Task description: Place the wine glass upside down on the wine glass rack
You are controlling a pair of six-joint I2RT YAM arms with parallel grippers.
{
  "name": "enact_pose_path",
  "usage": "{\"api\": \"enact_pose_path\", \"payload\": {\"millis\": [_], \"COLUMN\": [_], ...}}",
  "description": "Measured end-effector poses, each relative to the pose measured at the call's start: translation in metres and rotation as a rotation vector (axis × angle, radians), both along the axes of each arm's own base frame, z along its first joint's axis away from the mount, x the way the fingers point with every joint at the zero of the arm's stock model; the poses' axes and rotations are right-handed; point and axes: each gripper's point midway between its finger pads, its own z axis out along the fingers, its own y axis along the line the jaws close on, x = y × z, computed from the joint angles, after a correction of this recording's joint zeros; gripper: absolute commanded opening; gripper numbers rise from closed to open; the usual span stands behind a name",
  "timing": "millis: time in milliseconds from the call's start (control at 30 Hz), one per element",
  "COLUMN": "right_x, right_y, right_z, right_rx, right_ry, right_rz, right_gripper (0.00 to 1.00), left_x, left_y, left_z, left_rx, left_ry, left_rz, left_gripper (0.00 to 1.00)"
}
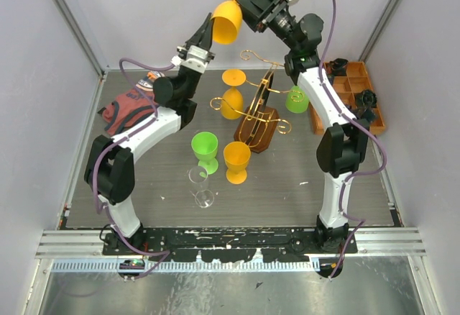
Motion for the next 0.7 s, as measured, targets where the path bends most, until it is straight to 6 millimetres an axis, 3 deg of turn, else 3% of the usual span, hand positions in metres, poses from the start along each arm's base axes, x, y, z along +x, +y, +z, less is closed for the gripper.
{"api": "enact_pose_path", "payload": {"millis": [367, 700], "right_x": [0.003, 0.010], "right_y": [0.008, 0.007], "right_z": [-0.007, -0.011], "right_rx": [0.023, 0.053], "right_ry": [-0.003, 0.011], "right_rz": [0.023, 0.021], "right_gripper": [0.55, 0.54], "left_x": [-0.002, -0.002], "left_y": [-0.005, -0.008], "left_z": [-0.005, -0.007], "left_rx": [0.005, 0.004], "left_ry": [0.009, 0.016], "left_rz": [-0.013, -0.026], "left_gripper": [0.00, 0.00]}}
